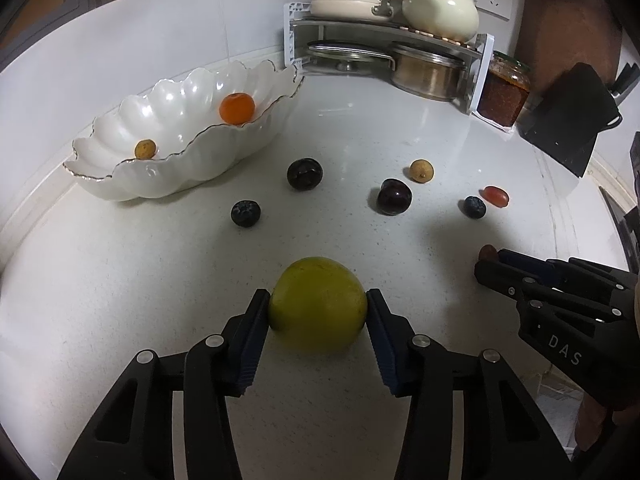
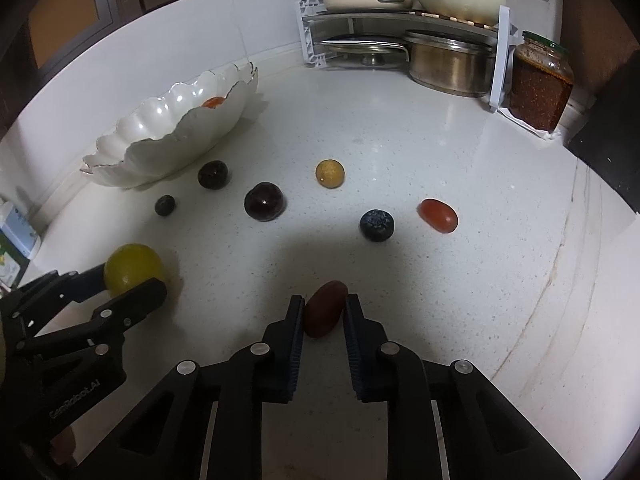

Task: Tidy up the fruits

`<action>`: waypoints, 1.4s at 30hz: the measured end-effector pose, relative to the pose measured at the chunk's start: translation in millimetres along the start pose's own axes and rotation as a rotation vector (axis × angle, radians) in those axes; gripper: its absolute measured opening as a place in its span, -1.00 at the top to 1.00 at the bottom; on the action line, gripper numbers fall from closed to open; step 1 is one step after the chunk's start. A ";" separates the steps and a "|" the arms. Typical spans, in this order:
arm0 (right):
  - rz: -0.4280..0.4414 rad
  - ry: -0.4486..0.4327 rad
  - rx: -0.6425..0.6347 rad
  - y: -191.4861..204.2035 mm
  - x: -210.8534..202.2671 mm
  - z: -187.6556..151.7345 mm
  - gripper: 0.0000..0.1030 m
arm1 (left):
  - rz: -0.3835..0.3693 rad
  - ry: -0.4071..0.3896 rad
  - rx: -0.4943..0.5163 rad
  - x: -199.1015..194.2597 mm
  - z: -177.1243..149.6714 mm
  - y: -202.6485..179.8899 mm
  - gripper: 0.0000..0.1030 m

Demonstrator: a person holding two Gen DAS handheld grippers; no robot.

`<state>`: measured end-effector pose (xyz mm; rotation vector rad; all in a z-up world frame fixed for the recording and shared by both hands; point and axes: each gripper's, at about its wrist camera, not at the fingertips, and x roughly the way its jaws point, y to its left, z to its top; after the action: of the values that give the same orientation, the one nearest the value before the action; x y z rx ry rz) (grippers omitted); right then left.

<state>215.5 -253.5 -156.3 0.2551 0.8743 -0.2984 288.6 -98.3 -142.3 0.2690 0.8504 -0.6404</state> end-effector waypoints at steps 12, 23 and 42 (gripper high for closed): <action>0.033 -0.039 -0.026 4.5 -19.6 8.2 0.59 | -0.007 -0.026 -0.054 -19.7 5.5 0.1 0.07; 0.062 -0.106 -0.076 9.8 -43.7 23.7 0.59 | 0.023 -0.100 -0.080 -49.4 17.5 1.4 0.07; 0.176 -0.242 -0.170 39.6 -87.0 54.5 0.59 | 0.121 -0.259 -0.123 -111.9 33.5 15.8 0.07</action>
<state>215.8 -222.0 -50.9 0.1329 0.6294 -0.0878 264.4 -54.9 -35.4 0.1220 0.6166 -0.4952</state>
